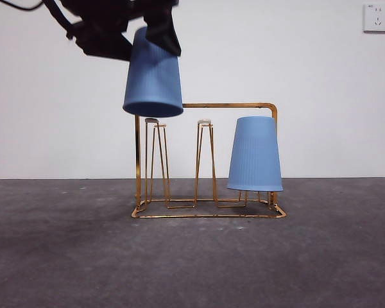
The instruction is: Pick up cup 1,put cup 1 in the cup rack,pick up cup 2,put cup 2 in the cup rack
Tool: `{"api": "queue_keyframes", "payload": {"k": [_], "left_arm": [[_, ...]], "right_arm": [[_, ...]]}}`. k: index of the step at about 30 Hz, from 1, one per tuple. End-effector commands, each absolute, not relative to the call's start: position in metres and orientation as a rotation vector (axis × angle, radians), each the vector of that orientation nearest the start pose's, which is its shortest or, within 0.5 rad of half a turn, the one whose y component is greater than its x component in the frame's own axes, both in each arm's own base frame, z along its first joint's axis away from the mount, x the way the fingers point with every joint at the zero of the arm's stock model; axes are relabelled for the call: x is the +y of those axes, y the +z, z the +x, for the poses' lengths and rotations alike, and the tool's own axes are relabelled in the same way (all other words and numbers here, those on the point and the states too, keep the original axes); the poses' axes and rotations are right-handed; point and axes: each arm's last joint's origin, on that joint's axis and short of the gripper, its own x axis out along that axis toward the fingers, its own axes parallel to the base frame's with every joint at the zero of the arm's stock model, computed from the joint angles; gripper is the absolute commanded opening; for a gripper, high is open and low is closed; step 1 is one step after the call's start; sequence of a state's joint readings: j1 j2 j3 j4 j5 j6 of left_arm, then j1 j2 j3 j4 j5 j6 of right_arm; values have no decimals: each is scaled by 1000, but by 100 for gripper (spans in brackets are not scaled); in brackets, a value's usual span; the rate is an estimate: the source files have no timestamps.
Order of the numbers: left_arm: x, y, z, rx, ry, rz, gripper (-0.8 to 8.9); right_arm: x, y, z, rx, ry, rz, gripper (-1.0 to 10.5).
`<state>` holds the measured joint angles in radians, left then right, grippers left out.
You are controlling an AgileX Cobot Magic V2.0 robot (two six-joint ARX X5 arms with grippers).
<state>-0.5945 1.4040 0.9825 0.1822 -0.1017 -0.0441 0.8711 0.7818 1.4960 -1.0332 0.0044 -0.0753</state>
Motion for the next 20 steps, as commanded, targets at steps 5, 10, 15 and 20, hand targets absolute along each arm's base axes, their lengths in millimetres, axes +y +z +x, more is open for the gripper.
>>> {"api": "queue_keyframes", "payload": {"k": [5, 10, 15, 20], "left_arm": [[-168, 286, 279, 238, -458, 43, -8], [-166, 276, 287, 268, -456, 48, -8], [-168, 269, 292, 282, -464, 50, -8], [-170, 255, 298, 324, -468, 58, -8]], "right_arm": [[54, 462, 46, 285, 855, -217, 186], [54, 462, 46, 284, 853, -217, 186], [53, 462, 46, 283, 831, -221, 186], [53, 462, 47, 283, 829, -221, 186]]}}
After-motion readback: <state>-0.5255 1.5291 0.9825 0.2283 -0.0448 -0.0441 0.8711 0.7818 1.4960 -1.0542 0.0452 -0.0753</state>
